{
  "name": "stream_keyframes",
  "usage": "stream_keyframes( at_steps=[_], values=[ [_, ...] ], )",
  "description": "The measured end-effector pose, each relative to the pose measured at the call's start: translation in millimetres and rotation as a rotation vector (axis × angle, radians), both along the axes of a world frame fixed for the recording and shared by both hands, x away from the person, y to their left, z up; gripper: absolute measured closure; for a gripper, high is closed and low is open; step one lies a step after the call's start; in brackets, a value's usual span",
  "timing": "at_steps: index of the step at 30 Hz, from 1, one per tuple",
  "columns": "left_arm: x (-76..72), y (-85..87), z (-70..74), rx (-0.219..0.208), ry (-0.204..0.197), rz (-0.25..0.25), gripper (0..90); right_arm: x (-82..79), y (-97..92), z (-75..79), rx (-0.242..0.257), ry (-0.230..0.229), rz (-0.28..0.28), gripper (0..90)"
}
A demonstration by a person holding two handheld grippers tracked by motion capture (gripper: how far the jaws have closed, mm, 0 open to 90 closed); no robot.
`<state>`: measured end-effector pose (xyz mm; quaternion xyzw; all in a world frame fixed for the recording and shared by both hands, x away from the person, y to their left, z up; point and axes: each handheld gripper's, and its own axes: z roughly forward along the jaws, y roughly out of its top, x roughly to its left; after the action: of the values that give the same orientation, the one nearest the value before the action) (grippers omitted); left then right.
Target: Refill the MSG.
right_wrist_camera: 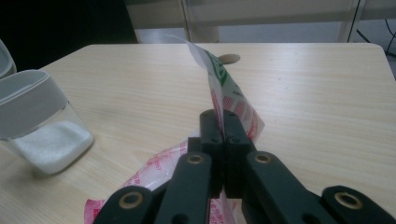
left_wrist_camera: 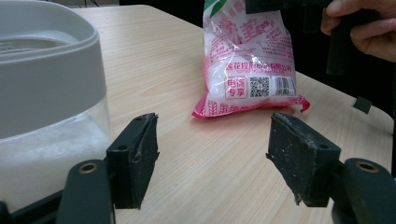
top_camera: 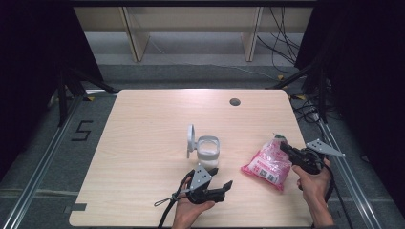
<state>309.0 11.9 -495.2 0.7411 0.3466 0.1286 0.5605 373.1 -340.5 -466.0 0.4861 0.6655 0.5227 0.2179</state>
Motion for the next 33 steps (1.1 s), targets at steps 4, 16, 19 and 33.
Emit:
stream_keyframes(
  at_steps=[4,16,19,33],
  values=[
    [0.0,5.3,-0.2,0.001,-0.006,0.001,32.6,1.6,-1.4,-1.7,-0.023,-0.025,0.005,89.9],
    [-2.3,17.0,0.8,0.022,-0.015,0.013,31.5,-2.0,-7.1,-3.2,-0.061,0.011,-0.048,84.8],
    [-3.1,20.9,1.4,0.020,-0.016,0.026,31.2,-5.7,-4.9,-4.8,-0.031,0.036,-0.061,82.8],
    [-4.1,33.9,2.6,0.025,-0.014,0.064,30.7,-17.4,-12.7,-4.7,0.038,0.033,-0.149,49.4]
  ],
)
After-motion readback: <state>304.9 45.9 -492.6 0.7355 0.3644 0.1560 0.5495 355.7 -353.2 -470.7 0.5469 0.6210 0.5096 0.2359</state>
